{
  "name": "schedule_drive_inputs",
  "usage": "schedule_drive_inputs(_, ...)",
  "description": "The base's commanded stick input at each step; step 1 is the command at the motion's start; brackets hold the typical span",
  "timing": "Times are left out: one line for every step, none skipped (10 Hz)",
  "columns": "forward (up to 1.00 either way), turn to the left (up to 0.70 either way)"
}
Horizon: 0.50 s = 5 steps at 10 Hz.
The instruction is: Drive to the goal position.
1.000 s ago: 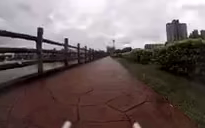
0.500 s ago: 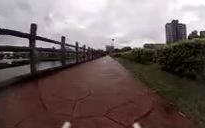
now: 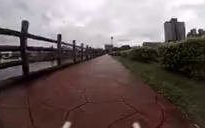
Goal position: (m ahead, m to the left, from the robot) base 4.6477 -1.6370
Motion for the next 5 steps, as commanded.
schedule_drive_inputs(0.50, 0.00)
schedule_drive_inputs(0.50, 0.00)
schedule_drive_inputs(0.50, 0.00)
schedule_drive_inputs(0.50, 0.00)
schedule_drive_inputs(0.50, 0.00)
